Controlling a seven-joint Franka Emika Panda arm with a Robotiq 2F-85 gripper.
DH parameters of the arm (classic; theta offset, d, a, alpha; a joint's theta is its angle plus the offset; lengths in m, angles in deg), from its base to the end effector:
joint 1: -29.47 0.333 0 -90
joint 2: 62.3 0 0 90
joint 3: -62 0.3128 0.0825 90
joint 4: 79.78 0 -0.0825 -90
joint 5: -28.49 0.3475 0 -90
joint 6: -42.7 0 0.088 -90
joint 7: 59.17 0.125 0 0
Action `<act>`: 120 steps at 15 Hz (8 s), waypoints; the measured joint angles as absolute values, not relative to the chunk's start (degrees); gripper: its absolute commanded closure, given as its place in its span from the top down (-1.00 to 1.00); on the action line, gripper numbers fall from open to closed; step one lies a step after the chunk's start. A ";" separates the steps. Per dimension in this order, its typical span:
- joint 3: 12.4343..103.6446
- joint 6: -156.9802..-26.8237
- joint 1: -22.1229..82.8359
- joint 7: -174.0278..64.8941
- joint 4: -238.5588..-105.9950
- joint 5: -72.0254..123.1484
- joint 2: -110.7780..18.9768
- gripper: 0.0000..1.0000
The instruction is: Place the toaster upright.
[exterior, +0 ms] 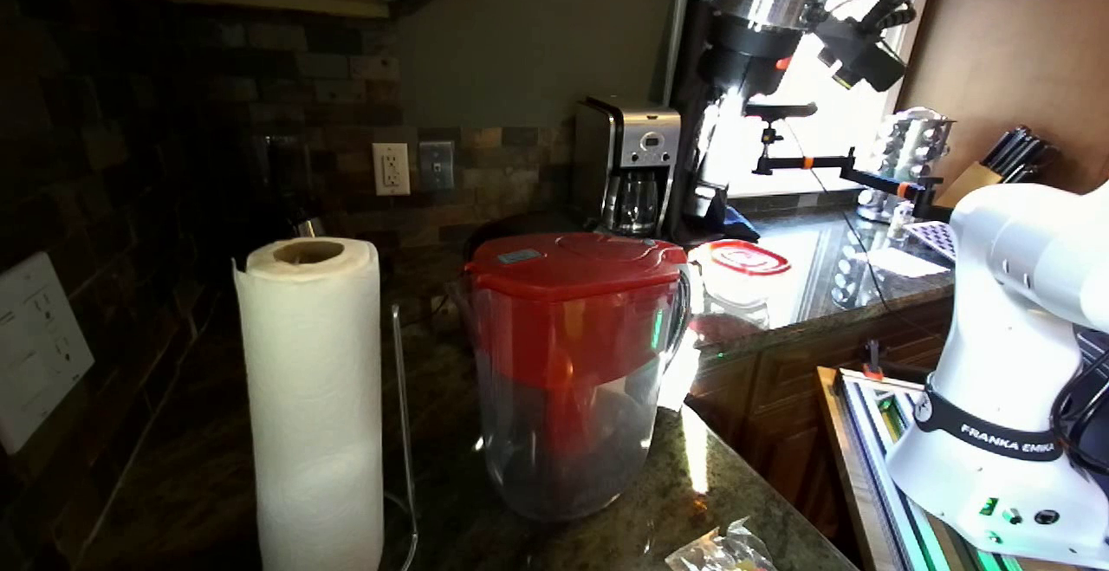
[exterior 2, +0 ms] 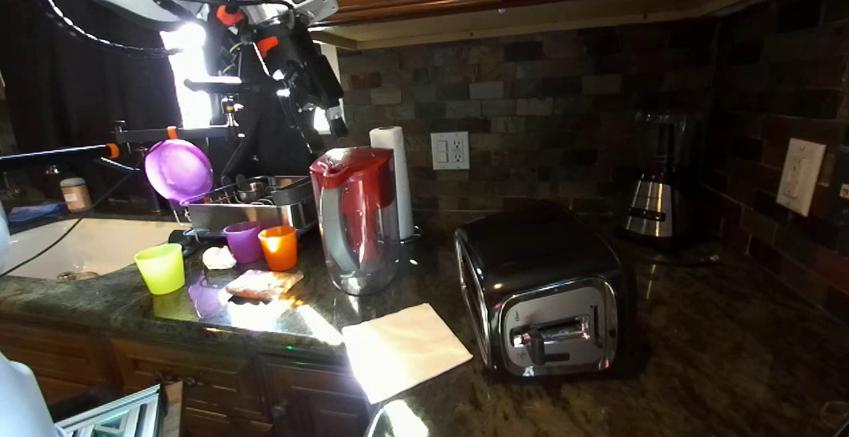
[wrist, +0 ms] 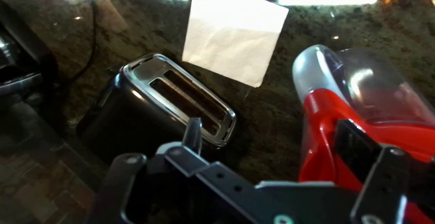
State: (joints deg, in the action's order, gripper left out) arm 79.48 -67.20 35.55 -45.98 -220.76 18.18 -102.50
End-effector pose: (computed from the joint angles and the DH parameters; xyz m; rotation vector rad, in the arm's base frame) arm 0.3030 0.1312 0.5249 2.7967 0.2463 0.3259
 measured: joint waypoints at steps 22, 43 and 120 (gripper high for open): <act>71.61 -86.50 34.06 -61.39 -237.24 -7.61 -103.98 1.00; 71.03 -102.66 26.65 -54.53 -237.27 -29.40 -93.74 1.00; 61.40 -96.93 33.17 -10.39 -220.70 -72.15 -69.05 -0.44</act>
